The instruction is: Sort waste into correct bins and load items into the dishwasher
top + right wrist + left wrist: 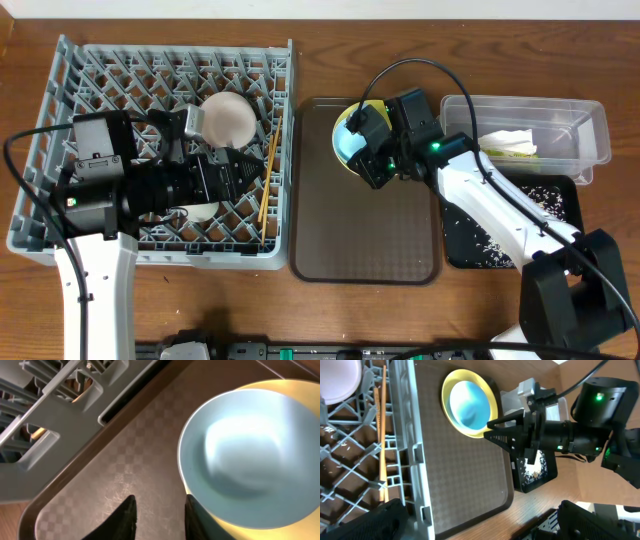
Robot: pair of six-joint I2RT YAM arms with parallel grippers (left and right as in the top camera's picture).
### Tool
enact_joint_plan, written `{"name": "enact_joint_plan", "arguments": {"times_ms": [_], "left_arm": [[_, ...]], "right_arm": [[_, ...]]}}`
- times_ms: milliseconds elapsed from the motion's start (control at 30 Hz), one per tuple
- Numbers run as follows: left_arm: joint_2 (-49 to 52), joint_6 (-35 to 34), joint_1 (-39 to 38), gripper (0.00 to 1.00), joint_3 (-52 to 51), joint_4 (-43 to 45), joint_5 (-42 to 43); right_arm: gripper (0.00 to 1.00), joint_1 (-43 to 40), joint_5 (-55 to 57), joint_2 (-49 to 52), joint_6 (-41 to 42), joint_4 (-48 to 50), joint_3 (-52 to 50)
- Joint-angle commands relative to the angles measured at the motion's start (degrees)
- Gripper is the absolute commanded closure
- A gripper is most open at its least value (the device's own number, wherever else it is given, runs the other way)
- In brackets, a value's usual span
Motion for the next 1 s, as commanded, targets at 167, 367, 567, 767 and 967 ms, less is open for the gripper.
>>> {"name": "enact_joint_plan", "arguments": {"times_ms": [167, 367, 567, 767, 967], "left_arm": [[0.2, -0.96, -0.33, 0.01, 1.05, 0.11, -1.42], [0.2, -0.94, -0.33, 0.01, 1.05, 0.04, -1.42], [0.2, -0.94, -0.33, 0.01, 1.05, -0.11, -3.67], [0.2, -0.94, -0.33, 0.01, 0.98, -0.33, -4.83], [0.2, -0.98, -0.35, 0.01, 0.98, -0.33, -7.26]], "right_arm": [[0.43, -4.96, 11.63, -0.48, 3.56, 2.27, 5.16], [0.46, -5.44, 16.7, 5.99, 4.81, 4.24, 4.94], [0.69, -6.03, 16.72, 13.57, 5.97, 7.98, 4.94], [0.99, -6.23, 16.65, 11.19, 5.99, 8.11, 6.34], [0.99, -5.53, 13.2, -4.79, 6.38, 6.58, 8.37]]}}
